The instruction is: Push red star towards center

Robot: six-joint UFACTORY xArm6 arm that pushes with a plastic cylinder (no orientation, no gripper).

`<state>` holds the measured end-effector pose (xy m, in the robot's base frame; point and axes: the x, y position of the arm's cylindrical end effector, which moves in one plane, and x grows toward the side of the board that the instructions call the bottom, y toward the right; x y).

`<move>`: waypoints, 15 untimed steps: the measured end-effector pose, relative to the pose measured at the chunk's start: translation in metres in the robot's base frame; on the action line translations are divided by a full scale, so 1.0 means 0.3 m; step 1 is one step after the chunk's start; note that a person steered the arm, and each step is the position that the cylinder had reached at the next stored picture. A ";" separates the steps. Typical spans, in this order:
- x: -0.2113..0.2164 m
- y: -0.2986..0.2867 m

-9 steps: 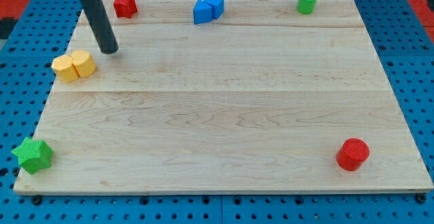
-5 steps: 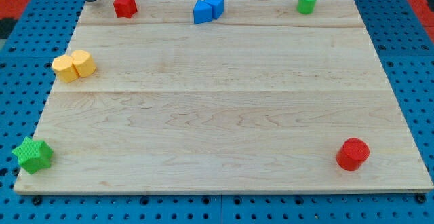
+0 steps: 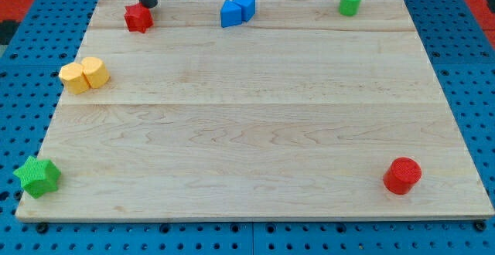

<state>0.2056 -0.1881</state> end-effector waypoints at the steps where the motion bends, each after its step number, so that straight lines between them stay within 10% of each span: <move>1: 0.119 -0.010; 5: 0.190 -0.221; 7: 0.325 0.217; 10: 0.140 -0.143; 12: 0.223 0.075; 15: 0.281 -0.175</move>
<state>0.2899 -0.2404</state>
